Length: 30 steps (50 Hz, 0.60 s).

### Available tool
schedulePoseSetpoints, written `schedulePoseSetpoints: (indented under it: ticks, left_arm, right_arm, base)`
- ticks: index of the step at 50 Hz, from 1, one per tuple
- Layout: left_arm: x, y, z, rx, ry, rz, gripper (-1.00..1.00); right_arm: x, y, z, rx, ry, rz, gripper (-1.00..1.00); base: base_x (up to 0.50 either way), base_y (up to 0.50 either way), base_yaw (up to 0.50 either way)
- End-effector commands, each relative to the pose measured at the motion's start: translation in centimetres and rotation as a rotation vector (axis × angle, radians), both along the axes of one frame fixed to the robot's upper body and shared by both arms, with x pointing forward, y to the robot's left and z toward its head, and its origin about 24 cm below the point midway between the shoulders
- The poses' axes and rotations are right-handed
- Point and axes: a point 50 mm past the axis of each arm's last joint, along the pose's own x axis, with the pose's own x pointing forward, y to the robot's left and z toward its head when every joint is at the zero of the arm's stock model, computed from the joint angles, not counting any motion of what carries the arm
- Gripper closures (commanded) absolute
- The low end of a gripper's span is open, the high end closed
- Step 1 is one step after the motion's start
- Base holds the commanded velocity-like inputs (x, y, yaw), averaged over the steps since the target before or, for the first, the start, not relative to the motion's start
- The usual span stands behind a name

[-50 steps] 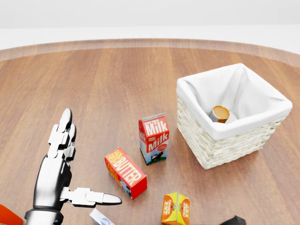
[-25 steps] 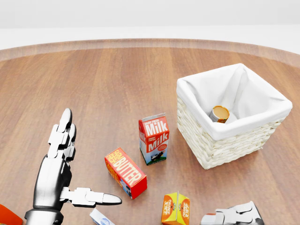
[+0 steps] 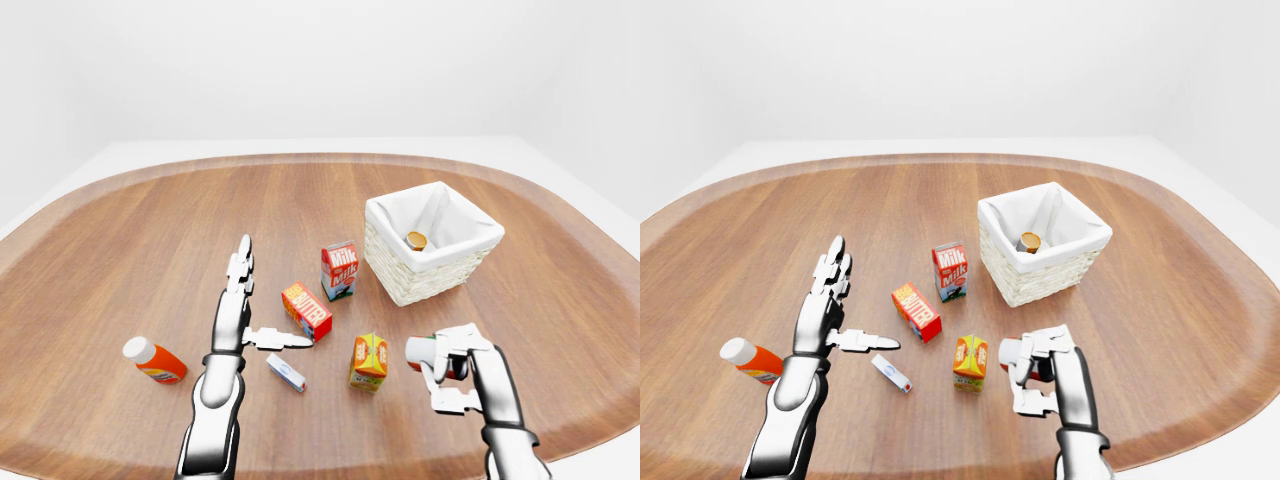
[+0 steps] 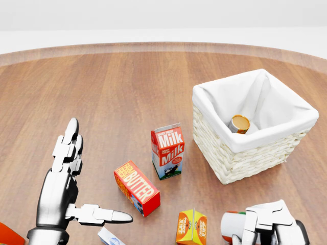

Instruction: Pick up the alphabet soup and the tomato sauce, and put them in the basket.

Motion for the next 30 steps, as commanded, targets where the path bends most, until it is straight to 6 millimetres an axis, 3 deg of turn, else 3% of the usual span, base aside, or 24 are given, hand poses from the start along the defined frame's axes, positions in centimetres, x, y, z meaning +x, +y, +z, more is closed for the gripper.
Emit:
schedulePoseSetpoints:
  ticks: [1, 8, 18, 30]
  left_arm:
    - [-0.1, 0.1, 0.1, -0.009, -0.004, 0.005, -1.0]
    - [-0.1, 0.1, 0.1, -0.008, -0.004, 0.005, -1.0]
    - [-0.1, 0.1, 0.1, -0.009, -0.004, 0.006, -1.0]
    - [0.1, 0.1, -0.1, -0.007, 0.003, 0.008, -1.0]
  right_arm:
    - [0.5, 0.0, 1.7, 0.037, -0.08, 0.015, 1.0]
    - [1.3, 0.1, 3.3, 0.03, -0.162, 0.036, 1.0]
    - [3.9, -0.3, 5.8, -0.028, -0.311, 0.023, 1.0]
    - [6.6, -0.8, 7.4, -0.161, -0.398, -0.027, 1.0]
  base:
    - [0.0, 0.0, 0.0]
    - [0.0, 0.0, 0.0]
    - [0.0, 0.0, 0.0]
    - [0.0, 0.0, 0.0]
